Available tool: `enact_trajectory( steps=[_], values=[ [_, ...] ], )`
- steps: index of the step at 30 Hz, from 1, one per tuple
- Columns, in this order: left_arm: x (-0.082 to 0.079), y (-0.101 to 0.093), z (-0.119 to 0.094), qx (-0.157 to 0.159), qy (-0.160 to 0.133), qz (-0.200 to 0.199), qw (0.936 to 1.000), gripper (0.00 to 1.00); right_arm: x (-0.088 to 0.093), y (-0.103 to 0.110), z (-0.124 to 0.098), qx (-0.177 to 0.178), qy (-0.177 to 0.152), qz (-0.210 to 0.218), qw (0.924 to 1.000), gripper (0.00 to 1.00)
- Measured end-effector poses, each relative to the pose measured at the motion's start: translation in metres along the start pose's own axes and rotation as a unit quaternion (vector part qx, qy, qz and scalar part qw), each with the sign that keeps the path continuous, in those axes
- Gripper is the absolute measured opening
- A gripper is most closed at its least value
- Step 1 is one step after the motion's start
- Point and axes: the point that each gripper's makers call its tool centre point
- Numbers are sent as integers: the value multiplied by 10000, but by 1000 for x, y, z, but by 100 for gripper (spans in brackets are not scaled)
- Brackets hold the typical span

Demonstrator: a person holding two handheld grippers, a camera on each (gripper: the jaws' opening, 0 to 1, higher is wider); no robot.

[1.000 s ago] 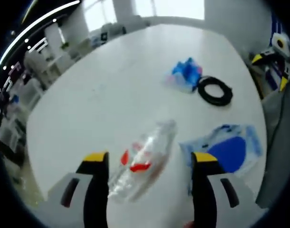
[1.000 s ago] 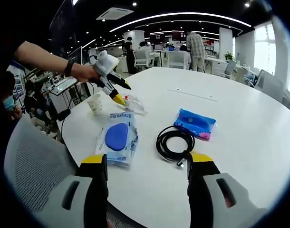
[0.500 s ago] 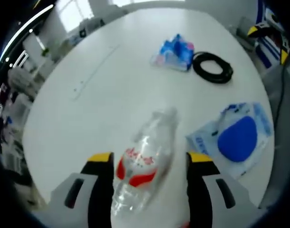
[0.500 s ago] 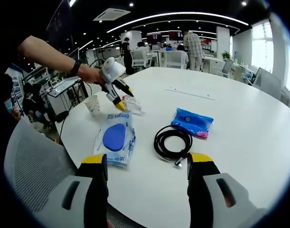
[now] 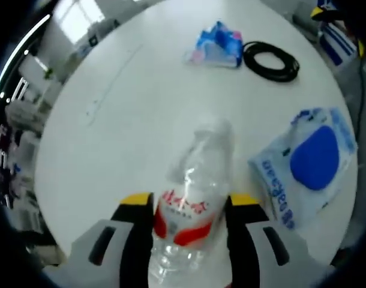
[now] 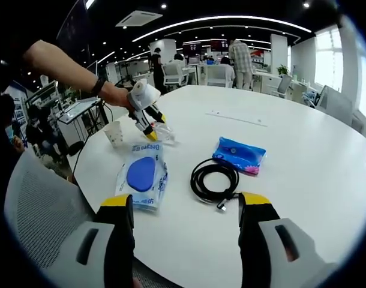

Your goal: Arrange the tabletop items into an orderly group along one side of the table until the central work area is clear of visible clutter.

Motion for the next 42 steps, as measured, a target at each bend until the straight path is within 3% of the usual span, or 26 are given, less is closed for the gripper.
enact_trajectory(
  steps=[12, 28, 32, 42],
  values=[
    [7, -7, -6, 19, 144, -753, 9971, 39, 0, -1, 0, 15, -17, 46, 10000, 71],
    [13, 2, -21, -167, -59, -1591, 9871, 36, 0, -1, 0, 5, -10, 26, 10000, 71],
    [15, 11, -26, -241, -110, -1812, 9831, 36, 0, -2, 0, 2, -7, 19, 10000, 71],
    [22, 42, -46, -620, -543, -2503, 9647, 36, 0, -1, 1, -19, 8, -3, 10000, 71]
  ],
)
Point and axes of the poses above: the point that each gripper's makers call its tool centre point, and the gripper's own axes: z roughly forward along the fingers, y roughly to its left, x roughly out of its underside, and after that the axes turned 6 degrees about -x, right-handed
